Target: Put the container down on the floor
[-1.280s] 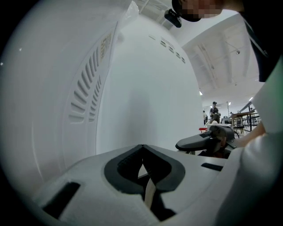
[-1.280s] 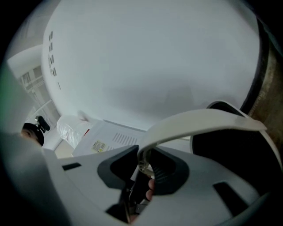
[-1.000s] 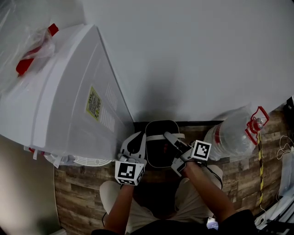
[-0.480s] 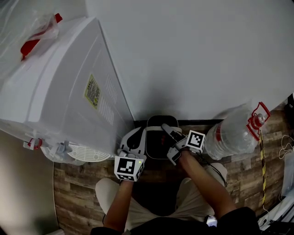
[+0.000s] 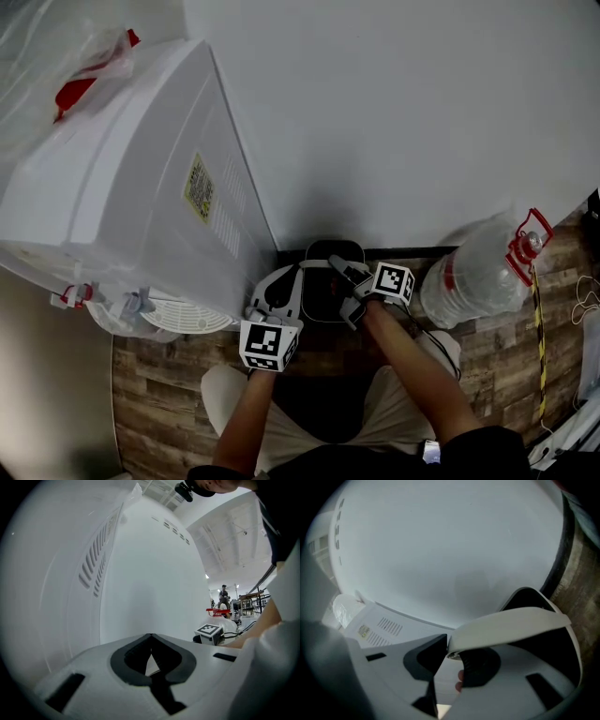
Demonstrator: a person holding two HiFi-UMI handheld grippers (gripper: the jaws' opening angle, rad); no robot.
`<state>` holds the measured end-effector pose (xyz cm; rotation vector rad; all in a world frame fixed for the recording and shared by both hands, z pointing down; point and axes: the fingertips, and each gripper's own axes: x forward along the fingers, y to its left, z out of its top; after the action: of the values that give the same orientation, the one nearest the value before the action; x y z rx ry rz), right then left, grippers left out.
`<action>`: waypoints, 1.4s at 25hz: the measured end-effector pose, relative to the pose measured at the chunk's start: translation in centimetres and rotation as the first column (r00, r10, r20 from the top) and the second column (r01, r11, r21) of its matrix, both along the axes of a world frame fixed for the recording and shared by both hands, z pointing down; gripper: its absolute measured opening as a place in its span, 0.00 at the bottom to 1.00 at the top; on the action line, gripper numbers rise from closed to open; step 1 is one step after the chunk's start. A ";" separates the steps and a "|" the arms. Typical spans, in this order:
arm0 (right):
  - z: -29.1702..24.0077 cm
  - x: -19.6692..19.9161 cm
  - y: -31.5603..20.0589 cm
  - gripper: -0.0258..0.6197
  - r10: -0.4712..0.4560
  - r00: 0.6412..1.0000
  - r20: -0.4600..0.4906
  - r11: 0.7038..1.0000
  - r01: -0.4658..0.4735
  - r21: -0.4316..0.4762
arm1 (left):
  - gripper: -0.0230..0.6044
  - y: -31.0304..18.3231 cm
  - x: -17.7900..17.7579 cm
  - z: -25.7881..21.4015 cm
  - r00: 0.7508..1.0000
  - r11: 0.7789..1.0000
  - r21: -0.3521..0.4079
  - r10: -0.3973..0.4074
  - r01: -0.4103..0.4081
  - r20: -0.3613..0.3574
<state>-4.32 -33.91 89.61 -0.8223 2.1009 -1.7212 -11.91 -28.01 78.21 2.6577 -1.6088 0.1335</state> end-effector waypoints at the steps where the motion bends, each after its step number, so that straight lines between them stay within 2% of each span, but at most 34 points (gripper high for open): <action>1: 0.4 0.0 -0.2 0.18 0.002 1.000 -0.010 1.000 -0.002 -0.008 | 0.07 -0.1 0.0 0.0 1.000 1.000 0.002 0.003 -0.003 0.005; 5: 1.9 0.7 -0.6 0.18 0.012 0.999 -0.036 0.999 -0.013 -0.036 | 0.07 -0.2 0.2 -0.2 1.000 1.000 0.009 0.010 -0.010 0.002; 13: 2.4 1.7 -1.1 0.18 0.006 1.000 -0.021 0.999 -0.007 -0.046 | 0.07 -0.1 1.2 1.0 0.999 1.000 -0.014 0.010 -0.010 -0.034; 27: 3.5 4.6 -3.8 0.18 0.167 0.984 0.053 0.978 -0.159 -0.136 | 0.07 -0.4 0.9 2.3 0.999 0.999 -0.046 -0.001 -0.001 -0.047; 35: 3.9 5.3 -4.9 0.18 0.205 0.976 0.074 0.968 -0.191 -0.165 | 0.07 -0.6 1.2 2.6 0.999 0.999 -0.051 0.002 -0.004 -0.047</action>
<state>1.02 -38.80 93.50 -0.9446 1.7764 -1.7958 -10.66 -28.57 80.81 2.6057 -1.5664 0.1100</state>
